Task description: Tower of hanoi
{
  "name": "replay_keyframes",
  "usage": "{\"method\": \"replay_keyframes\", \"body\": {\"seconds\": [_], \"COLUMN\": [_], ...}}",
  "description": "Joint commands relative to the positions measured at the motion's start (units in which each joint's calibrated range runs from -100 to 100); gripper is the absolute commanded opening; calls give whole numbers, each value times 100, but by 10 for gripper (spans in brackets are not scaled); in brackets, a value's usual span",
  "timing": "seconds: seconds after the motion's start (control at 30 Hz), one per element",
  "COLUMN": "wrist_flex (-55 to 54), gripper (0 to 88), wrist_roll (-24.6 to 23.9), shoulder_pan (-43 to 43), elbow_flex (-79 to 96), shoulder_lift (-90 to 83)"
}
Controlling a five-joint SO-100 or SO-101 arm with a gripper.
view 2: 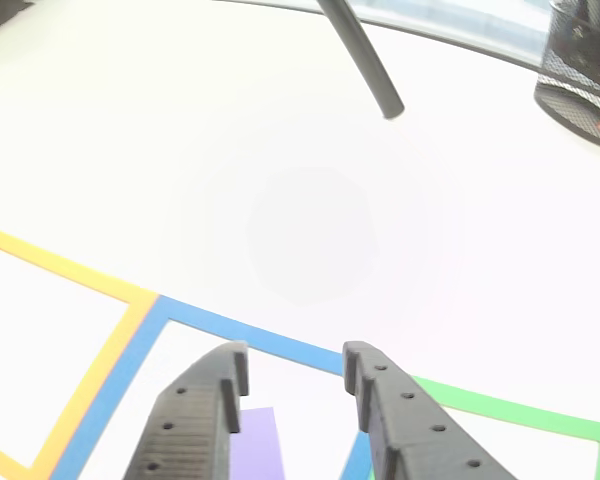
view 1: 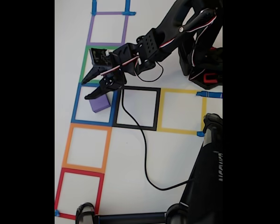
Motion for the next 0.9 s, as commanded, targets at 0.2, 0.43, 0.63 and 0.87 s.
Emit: {"method": "replay_keyframes", "body": {"seconds": [0.2,0.43,0.63,0.87], "wrist_flex": [5474,8325,9766,10163], "gripper": [12,12,12,12], "wrist_roll": [0,0,0,0], "shoulder_pan": [981,1652,2160,2505], "elbow_flex": [-1661,-4161,-5989,-6352], "shoulder_lift": [-2798,-2831,-2427,-2386]}}
